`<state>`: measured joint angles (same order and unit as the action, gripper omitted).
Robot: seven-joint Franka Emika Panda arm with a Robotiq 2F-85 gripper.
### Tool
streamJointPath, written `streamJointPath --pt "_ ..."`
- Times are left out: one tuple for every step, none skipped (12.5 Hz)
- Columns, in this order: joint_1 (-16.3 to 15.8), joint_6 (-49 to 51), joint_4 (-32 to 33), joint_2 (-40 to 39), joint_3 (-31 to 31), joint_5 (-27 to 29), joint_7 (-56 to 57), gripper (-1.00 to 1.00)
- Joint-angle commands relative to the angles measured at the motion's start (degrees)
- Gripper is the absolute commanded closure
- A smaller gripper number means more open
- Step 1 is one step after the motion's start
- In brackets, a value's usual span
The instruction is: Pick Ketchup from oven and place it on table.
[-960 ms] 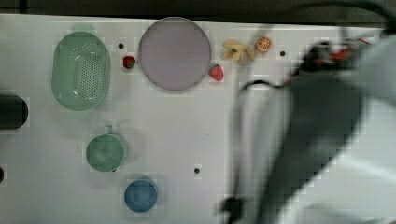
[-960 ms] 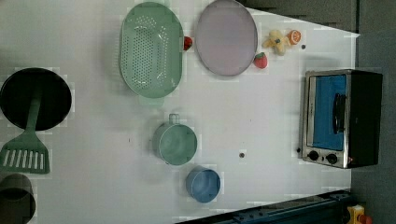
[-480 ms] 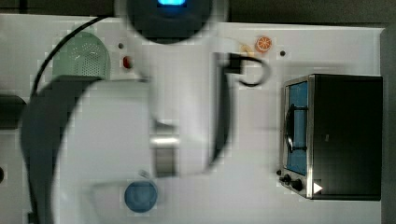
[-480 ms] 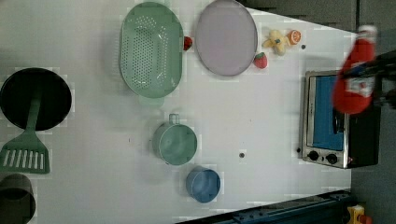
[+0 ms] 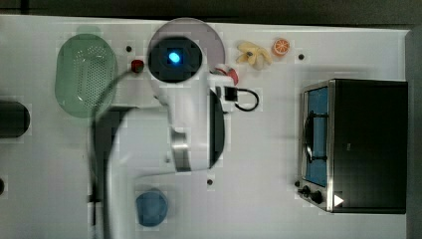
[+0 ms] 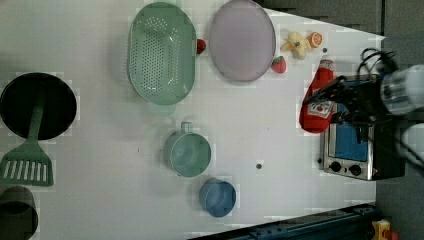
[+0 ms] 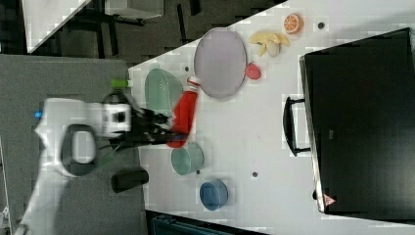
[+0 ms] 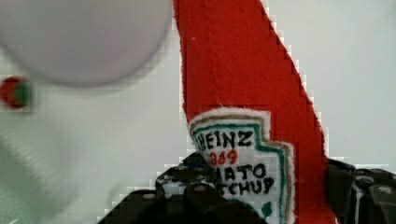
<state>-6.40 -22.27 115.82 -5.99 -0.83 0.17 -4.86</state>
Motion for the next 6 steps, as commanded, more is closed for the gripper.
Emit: streamJointPath --pt "1.94 -8.29 6.88 0.03 -3.14 0.4 -0.28 -0.26" --pt "1.94 -12.58 10.03 -0.82 -3.42 0.41 -0.28 -0.27" --pt "1.96 -17.09 12.24 -2.13 -3.55 0.45 -0.28 -0.27" --pt "1.98 -20.64 13.73 -3.76 -3.57 0.46 -0.29 -0.26" --pt "1.98 -23.47 14.25 -5.58 -3.52 0.59 -0.32 -0.27" --pt "1.98 -24.61 14.45 -7.33 -3.55 0.55 -0.32 -0.27"
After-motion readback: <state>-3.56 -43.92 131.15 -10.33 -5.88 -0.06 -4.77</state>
